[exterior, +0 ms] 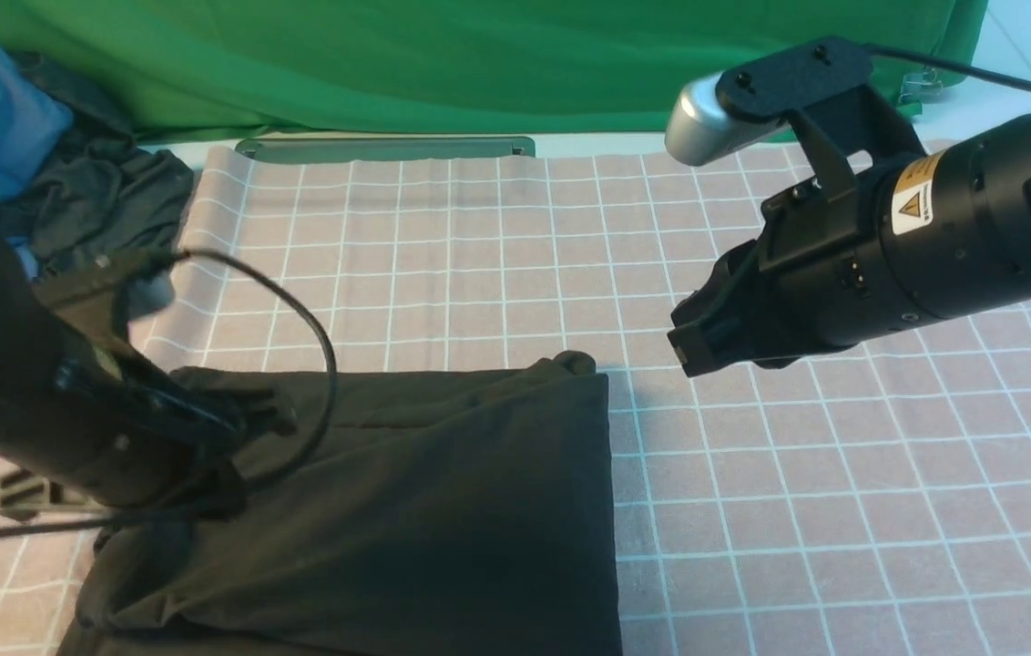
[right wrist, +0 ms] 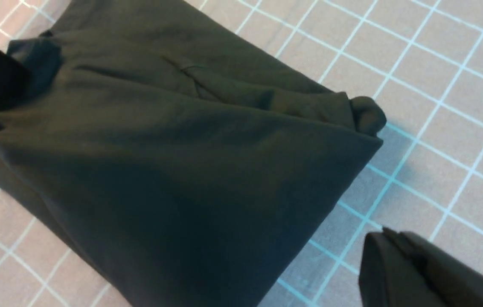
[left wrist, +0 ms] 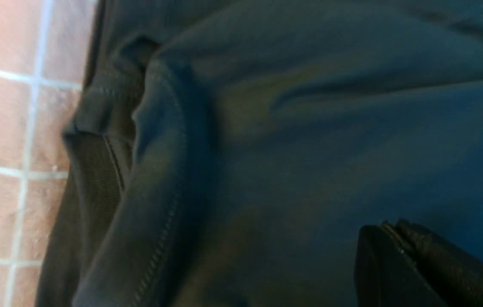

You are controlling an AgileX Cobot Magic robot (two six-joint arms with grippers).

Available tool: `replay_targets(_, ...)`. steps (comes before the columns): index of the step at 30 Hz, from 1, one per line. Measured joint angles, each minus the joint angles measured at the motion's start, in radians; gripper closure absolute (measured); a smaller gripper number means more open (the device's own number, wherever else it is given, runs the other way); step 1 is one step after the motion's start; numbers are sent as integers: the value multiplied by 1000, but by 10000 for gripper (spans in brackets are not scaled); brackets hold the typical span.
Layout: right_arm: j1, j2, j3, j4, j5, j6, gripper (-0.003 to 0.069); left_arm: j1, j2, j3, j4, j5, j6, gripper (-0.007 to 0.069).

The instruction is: Fold a long-sleeved shirt over a pink coffee tablecloth.

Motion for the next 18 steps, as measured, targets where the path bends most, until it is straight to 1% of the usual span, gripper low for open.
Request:
replay_targets(6, 0, 0, 0, 0, -6, 2, 622, 0, 20, 157, 4, -40, 8, 612)
replay_targets(8, 0, 0, 0, 0, -7, 2, 620, 0, 3, 208, 15, -63, -17, 612)
replay_targets(10, 0, 0, 0, 0, -7, 2, 620, 0, -9, 219, 17, -74, -43, 612)
replay_targets(14, 0, 0, 0, 0, -11, 2, 620, 0, -21, 225, 22, -79, -57, 612)
replay_targets(18, 0, 0, 0, 0, -13, 2, 617, 0, -52, 188, 40, -47, -64, 612)
